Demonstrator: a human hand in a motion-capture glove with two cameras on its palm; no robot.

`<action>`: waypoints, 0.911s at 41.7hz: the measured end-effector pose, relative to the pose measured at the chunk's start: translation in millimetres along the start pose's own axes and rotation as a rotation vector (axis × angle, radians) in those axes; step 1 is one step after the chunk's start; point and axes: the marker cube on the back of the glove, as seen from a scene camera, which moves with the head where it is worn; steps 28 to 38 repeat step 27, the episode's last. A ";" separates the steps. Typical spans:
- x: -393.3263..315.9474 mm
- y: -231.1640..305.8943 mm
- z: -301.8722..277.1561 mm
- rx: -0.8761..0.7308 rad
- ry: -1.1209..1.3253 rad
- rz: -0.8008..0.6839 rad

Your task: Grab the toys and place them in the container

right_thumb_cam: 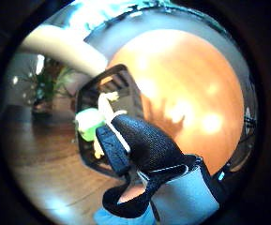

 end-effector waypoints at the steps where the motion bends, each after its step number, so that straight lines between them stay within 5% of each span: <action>1: 7.9 1.7 2.6 -0.001 0.005 0.007; 15: 91.1 26.0 36.0 -0.009 0.088 -0.008; 21: 100.1 22.4 40.9 -0.021 0.056 0.181; 26: 102.0 28.9 41.9 -0.032 0.097 0.066; 38: 102.0 29.3 41.9 -0.033 0.098 0.060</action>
